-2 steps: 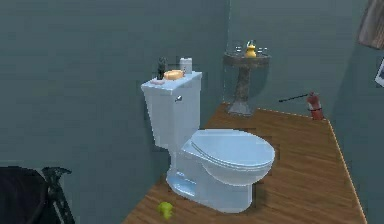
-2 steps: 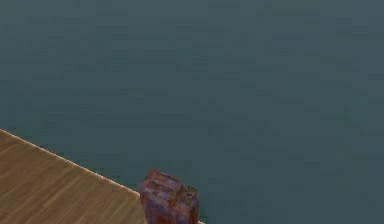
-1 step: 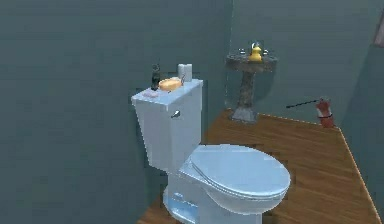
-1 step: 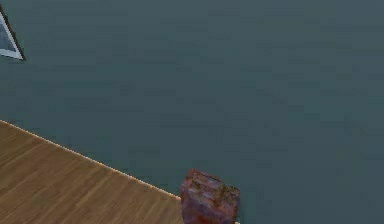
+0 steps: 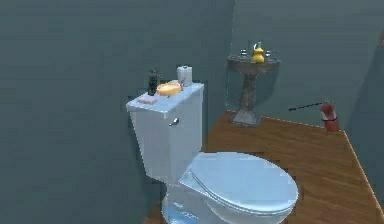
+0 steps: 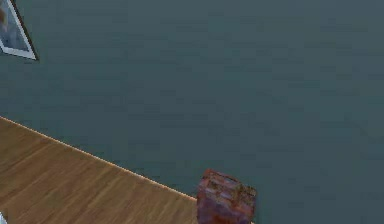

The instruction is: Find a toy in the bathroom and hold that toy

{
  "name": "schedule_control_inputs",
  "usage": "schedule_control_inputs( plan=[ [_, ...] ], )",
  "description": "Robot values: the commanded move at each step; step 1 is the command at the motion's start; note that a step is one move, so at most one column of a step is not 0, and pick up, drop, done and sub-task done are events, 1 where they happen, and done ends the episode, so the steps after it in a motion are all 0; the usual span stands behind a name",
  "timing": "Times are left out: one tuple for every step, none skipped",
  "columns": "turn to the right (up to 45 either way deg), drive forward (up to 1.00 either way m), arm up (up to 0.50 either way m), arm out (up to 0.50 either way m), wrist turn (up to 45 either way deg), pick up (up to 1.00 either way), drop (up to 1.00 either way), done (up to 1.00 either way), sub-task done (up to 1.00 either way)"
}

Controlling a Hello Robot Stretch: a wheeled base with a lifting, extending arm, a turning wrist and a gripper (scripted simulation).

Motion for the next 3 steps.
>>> schedule_control_inputs(
  plan=[
    [-45.0, 0.0, 0.0, 0.0, 0.0, 0.0, 0.0, 0.0, 0.0],
    [-45.0, 0.0, 0.0, 0.0, 0.0, 0.0, 0.0, 0.0, 0.0],
    [-12.0, 0.0, 0.0, 0.0, 0.0, 0.0, 0.0, 0.0, 0.0]
  ],
)
